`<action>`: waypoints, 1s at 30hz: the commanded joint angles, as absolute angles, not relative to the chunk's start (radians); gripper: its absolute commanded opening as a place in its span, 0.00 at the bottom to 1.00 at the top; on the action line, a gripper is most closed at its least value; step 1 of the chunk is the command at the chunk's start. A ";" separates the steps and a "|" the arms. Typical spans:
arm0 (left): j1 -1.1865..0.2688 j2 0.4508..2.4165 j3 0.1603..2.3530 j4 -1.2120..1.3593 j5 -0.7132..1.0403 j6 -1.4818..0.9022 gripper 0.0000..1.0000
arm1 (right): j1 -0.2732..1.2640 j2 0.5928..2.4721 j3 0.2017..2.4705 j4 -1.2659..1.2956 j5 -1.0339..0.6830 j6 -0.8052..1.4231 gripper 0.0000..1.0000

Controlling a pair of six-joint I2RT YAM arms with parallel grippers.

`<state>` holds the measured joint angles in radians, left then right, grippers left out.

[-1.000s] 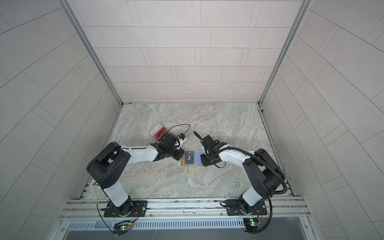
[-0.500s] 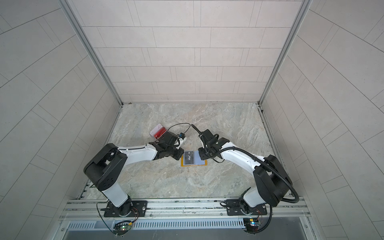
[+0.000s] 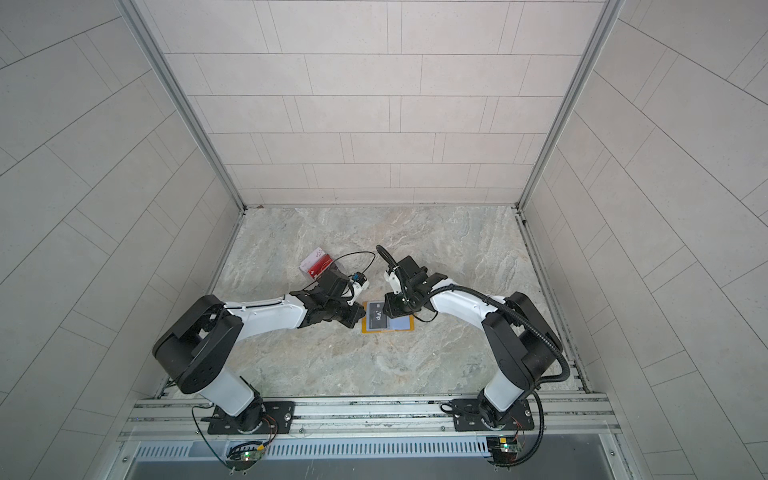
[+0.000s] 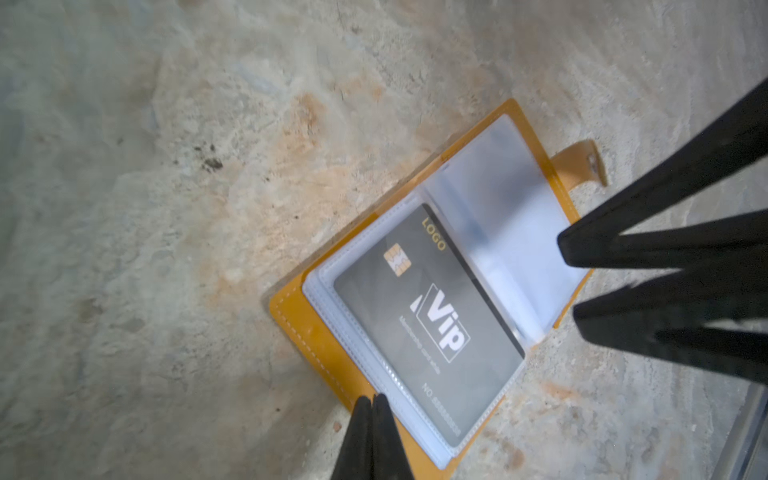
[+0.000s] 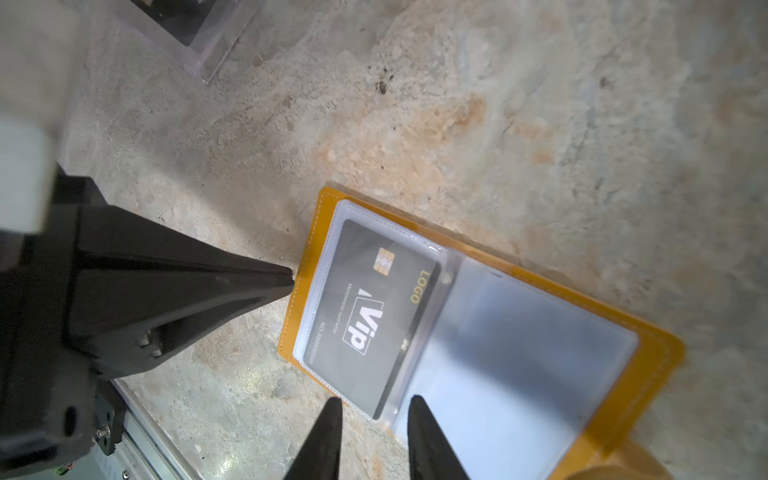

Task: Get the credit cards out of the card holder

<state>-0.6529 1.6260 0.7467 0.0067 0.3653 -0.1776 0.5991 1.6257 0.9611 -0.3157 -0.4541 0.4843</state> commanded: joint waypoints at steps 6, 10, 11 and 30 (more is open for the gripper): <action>-0.658 1.628 0.719 0.048 0.383 -0.198 0.01 | 0.593 1.692 0.969 -0.251 -0.499 0.536 0.30; -0.658 1.627 0.722 0.055 0.389 -0.196 0.01 | 0.587 1.721 0.965 -0.235 -0.502 0.548 0.30; -0.658 1.628 0.724 0.055 0.393 -0.196 0.01 | 0.587 1.727 0.965 -0.231 -0.505 0.553 0.30; -0.658 1.683 0.749 0.080 0.410 -0.196 0.00 | 0.568 1.761 0.951 -0.213 -0.517 0.565 0.30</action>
<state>-0.6533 1.6638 0.7300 0.0784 0.4015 -0.1944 0.5716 1.7493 0.9573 -0.2214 -0.5148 0.5522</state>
